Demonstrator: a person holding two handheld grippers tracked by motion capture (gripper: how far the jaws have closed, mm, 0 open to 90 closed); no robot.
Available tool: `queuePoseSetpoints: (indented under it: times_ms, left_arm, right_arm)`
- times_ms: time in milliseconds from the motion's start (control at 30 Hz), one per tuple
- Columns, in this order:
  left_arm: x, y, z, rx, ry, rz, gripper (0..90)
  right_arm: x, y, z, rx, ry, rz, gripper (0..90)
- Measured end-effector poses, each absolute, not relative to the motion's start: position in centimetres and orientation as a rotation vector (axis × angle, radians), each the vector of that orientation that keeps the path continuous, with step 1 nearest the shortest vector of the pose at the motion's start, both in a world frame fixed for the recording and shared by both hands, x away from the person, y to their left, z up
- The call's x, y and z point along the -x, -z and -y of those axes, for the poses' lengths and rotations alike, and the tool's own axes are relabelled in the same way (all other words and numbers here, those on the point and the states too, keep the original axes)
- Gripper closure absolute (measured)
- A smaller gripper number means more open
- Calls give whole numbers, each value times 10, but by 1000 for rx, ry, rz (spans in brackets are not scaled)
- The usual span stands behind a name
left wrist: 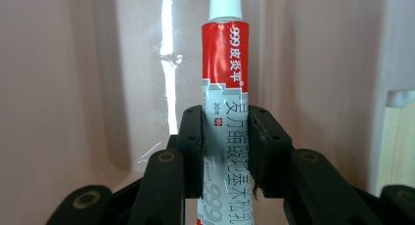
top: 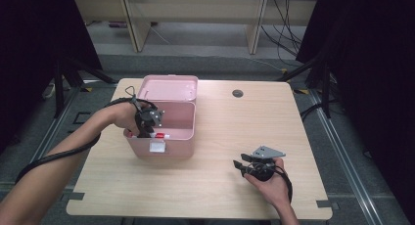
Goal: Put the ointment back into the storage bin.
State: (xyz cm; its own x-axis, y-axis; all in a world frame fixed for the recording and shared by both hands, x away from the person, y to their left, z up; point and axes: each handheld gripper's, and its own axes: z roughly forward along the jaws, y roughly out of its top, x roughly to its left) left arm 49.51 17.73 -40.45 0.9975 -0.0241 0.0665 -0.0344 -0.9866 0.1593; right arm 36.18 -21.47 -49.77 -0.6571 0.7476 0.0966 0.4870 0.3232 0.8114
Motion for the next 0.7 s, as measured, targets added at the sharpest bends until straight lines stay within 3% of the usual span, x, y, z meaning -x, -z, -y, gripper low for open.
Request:
queuePoseSetpoints:
  times_ms: [700]
  left_arm:
    - [-500, 409, -177, -2993, -94, 25, 692]
  right_arm:
    - [-362, 498, 215, -1117, -1244, -2300, 570]
